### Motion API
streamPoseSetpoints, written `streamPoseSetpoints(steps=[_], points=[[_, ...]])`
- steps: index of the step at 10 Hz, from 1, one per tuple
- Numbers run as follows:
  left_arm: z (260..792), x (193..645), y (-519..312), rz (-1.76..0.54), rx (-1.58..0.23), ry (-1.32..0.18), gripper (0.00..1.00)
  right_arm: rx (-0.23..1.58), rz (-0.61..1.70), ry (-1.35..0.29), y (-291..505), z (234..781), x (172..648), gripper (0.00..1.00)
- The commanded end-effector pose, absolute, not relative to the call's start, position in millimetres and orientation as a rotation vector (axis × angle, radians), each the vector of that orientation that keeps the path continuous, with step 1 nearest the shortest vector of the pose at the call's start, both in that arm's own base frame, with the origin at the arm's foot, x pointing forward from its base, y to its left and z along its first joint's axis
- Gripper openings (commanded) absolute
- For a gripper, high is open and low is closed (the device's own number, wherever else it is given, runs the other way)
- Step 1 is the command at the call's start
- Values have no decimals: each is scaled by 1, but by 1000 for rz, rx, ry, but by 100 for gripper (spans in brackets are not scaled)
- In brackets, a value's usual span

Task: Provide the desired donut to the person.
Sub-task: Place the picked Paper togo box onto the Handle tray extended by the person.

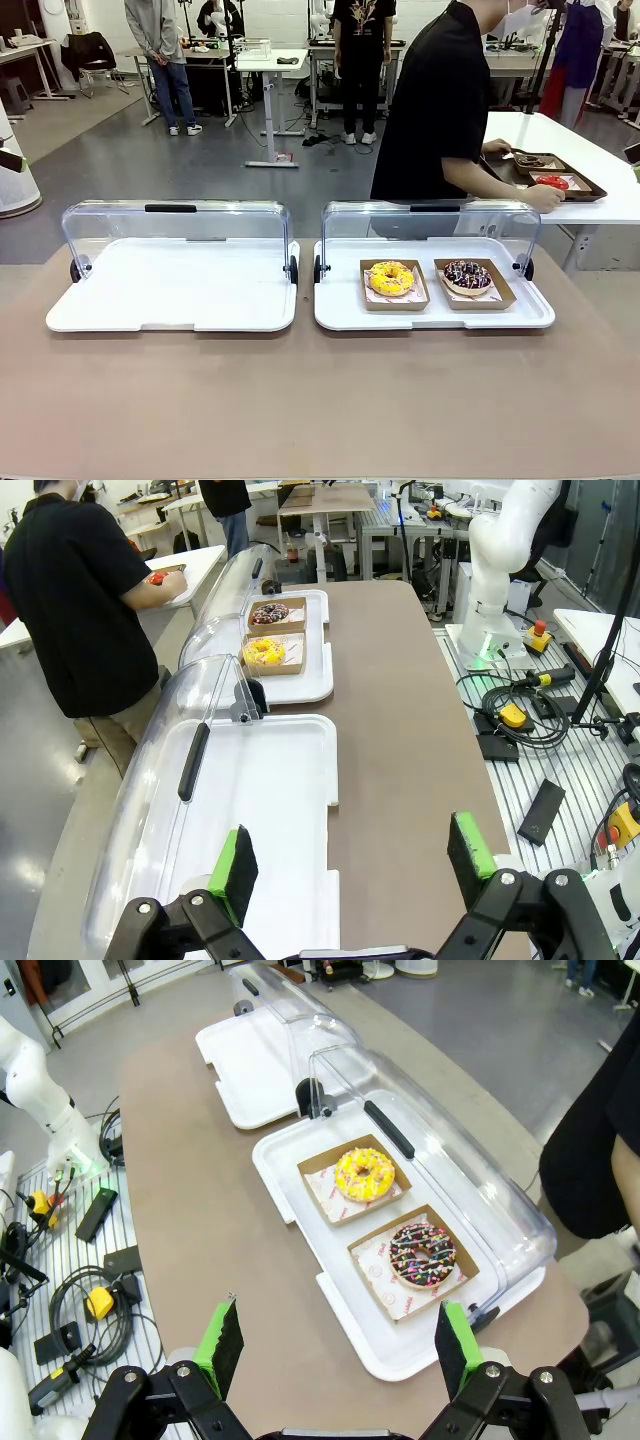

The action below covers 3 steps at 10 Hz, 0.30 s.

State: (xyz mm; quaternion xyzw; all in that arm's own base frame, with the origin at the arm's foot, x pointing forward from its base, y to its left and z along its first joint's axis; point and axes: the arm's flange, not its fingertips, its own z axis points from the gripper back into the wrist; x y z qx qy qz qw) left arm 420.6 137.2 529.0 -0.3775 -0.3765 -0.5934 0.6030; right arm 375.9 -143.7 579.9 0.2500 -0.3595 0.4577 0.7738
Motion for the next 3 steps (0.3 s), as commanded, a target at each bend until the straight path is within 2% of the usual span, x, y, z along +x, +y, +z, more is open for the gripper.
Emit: streamPoseSetpoints(steps=[1, 3], points=[[529, 419, 138, -1375, -881, -881, 100, 560, 999, -806, -144, 581, 378, 100], [529, 419, 138, -1375, -881, -881, 100, 560, 999, -806, -144, 581, 378, 100]])
